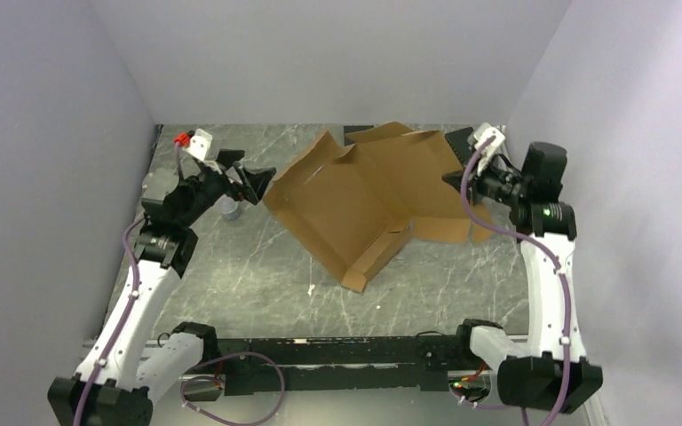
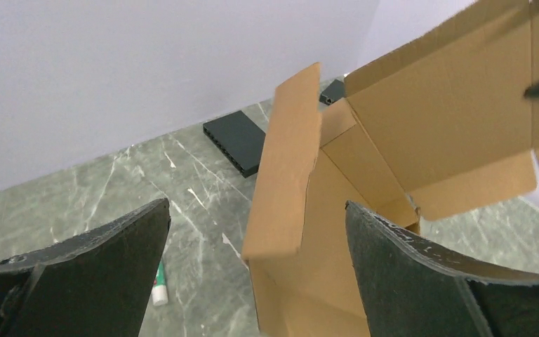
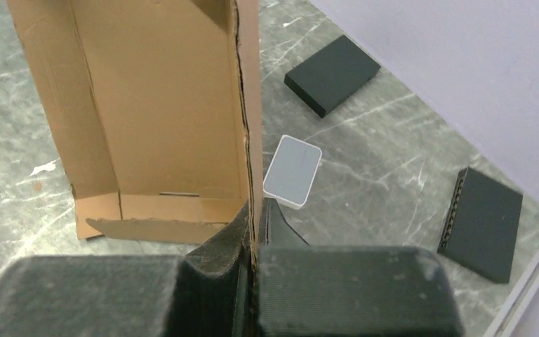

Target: Fold the paper box

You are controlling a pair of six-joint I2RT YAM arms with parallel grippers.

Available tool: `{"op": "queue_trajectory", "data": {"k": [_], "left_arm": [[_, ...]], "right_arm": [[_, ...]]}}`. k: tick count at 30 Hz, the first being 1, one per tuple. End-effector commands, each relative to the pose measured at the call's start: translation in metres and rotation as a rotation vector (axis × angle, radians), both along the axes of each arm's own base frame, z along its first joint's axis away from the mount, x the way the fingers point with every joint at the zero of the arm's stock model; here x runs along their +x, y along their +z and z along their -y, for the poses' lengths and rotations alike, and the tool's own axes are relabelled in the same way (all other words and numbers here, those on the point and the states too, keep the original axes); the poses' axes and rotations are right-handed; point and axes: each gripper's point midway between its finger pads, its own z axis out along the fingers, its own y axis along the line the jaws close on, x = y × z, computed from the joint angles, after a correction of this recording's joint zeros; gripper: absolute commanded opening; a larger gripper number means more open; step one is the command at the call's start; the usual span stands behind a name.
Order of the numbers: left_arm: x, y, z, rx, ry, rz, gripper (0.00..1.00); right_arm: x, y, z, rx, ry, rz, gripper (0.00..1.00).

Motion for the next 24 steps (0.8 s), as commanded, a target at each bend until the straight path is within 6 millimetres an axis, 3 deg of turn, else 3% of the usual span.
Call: {"op": "queue_trajectory", "data": {"k": [1,7,11,17,24], "left_arm": [[-0.011,0.001,-0.017,-0.107,0.102,-0.133,1.00],[-0.038,-0.046,-0.017,-0.262,0.144,-0.415,0.99],[-0.052,-0.082,-0.004,-0.413,0.086,-0.534,1.00],[-0.056,-0.101,0.015,-0.514,-0.011,-0.545,0.99],[-0.046,-0.127,0.045,-0.441,0.031,-0.594,0.99]], "right_arm": [[-0.008,0.016,0.004,0.147,-0.017,0.081,0.00],[-0.015,-0.005,0.007,0.171,-0.033,0.023,0.00],[-0.028,-0.022,0.005,0.231,0.003,-0.037,0.00],[-0.039,-0.021,0.001,0.266,0.037,-0.054,0.00],[-0.039,-0.024,0.000,0.287,0.040,-0.074,0.00]]}}
